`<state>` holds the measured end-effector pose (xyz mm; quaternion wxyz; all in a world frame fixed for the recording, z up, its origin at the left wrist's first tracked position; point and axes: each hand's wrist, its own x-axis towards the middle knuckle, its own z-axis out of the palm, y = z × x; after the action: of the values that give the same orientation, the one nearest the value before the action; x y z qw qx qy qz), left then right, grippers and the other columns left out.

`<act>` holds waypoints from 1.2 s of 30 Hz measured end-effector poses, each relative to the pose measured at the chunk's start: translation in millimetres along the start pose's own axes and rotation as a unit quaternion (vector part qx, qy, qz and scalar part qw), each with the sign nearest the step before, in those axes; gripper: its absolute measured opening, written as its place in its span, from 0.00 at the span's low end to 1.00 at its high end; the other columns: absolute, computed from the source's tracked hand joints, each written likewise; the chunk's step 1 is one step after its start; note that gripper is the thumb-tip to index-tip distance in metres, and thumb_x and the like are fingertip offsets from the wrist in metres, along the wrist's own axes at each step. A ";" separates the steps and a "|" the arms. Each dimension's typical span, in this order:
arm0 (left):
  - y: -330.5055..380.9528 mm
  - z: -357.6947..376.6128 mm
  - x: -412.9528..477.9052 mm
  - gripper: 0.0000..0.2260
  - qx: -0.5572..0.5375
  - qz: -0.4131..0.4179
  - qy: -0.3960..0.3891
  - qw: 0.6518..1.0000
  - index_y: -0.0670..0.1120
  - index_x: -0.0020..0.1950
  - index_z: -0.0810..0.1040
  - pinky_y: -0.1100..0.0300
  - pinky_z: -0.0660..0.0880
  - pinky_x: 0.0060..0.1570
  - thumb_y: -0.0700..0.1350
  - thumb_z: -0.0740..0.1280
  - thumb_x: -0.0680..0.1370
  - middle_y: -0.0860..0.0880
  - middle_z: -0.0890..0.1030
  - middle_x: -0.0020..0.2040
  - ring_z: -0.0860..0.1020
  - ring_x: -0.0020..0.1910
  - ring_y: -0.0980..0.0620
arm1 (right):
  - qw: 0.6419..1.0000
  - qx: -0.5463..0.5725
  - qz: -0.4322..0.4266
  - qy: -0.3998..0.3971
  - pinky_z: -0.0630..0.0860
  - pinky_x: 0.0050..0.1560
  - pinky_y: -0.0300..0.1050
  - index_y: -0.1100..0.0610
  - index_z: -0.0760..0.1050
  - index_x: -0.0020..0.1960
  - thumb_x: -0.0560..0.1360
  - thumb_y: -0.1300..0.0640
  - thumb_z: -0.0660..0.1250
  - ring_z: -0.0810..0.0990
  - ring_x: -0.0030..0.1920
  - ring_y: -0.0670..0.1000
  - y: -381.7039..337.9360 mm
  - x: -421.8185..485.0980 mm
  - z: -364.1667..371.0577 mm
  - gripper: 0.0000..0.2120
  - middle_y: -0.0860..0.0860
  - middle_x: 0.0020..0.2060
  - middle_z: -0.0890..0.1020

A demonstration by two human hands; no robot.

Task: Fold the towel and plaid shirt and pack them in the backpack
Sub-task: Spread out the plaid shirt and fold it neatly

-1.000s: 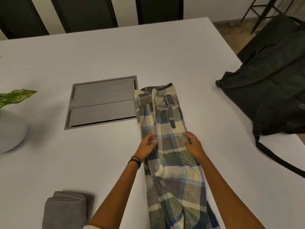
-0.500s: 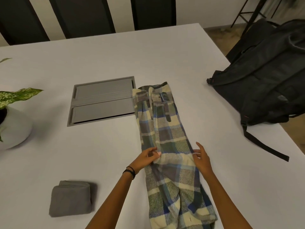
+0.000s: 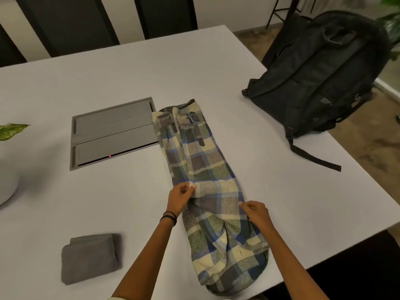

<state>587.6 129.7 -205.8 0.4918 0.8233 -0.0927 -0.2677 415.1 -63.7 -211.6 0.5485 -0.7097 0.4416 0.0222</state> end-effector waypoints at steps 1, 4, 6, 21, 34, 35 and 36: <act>-0.9 -0.1 -0.3 0.11 0.005 0.001 0.013 1.000 0.39 0.43 0.77 0.57 0.74 0.43 0.47 0.67 0.76 0.45 0.79 0.38 0.75 0.38 0.51 | 1.000 0.004 0.001 -0.009 0.74 0.41 0.44 0.58 0.78 0.35 0.74 0.54 0.69 0.77 0.36 0.50 2.8 -4.2 -0.4 0.11 0.55 0.33 0.81; 1.6 -1.0 -2.6 0.10 0.000 0.008 0.034 0.999 0.41 0.42 0.77 0.63 0.73 0.40 0.47 0.67 0.76 0.49 0.78 0.36 0.75 0.37 0.52 | 0.999 0.031 -0.002 -0.022 0.74 0.41 0.44 0.65 0.80 0.39 0.73 0.55 0.69 0.77 0.38 0.51 8.7 -14.6 -3.2 0.12 0.59 0.36 0.82; 2.1 -1.7 -2.5 0.11 -0.016 0.005 0.027 0.999 0.40 0.40 0.77 0.64 0.71 0.38 0.47 0.67 0.76 0.49 0.78 0.34 0.74 0.35 0.53 | 0.998 0.051 0.001 -0.030 0.74 0.42 0.44 0.66 0.79 0.41 0.74 0.55 0.68 0.76 0.39 0.50 9.7 -21.0 -6.1 0.13 0.56 0.35 0.80; -24.2 -14.5 -0.4 0.06 0.020 -0.047 0.013 0.999 0.43 0.50 0.73 0.52 0.75 0.51 0.44 0.66 0.77 0.46 0.77 0.48 0.75 0.48 0.46 | 0.994 0.055 0.022 -0.093 0.72 0.38 0.36 0.58 0.75 0.36 0.76 0.55 0.65 0.75 0.35 0.48 18.3 -35.3 -7.4 0.12 0.52 0.33 0.78; -26.6 -17.1 -10.7 0.16 0.168 0.047 0.041 0.984 0.43 0.60 0.72 0.54 0.71 0.55 0.40 0.69 0.74 0.44 0.74 0.57 0.72 0.56 0.44 | 0.994 -0.046 -0.017 -0.101 0.66 0.35 0.41 0.59 0.68 0.32 0.76 0.54 0.65 0.66 0.30 0.49 30.0 -31.2 -0.5 0.16 0.55 0.27 0.67; -25.8 -15.3 -12.7 0.19 0.203 0.097 0.053 0.973 0.44 0.63 0.71 0.52 0.69 0.61 0.40 0.69 0.74 0.44 0.72 0.61 0.69 0.61 0.44 | 0.994 -0.045 -0.023 -0.101 0.65 0.34 0.39 0.58 0.68 0.31 0.76 0.54 0.65 0.66 0.29 0.47 28.7 -31.5 0.4 0.17 0.52 0.26 0.67; -25.4 -12.8 -14.8 0.20 0.231 0.144 0.045 0.961 0.44 0.66 0.70 0.50 0.66 0.66 0.41 0.68 0.74 0.44 0.70 0.66 0.66 0.66 0.44 | 0.994 -0.044 -0.027 -0.100 0.65 0.33 0.38 0.57 0.68 0.30 0.76 0.53 0.65 0.66 0.28 0.46 28.0 -31.5 1.3 0.17 0.51 0.25 0.67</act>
<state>579.2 158.3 -217.7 0.3252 0.9036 -0.2478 -0.1281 378.4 -43.9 -217.2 0.5588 -0.7388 0.3638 0.0976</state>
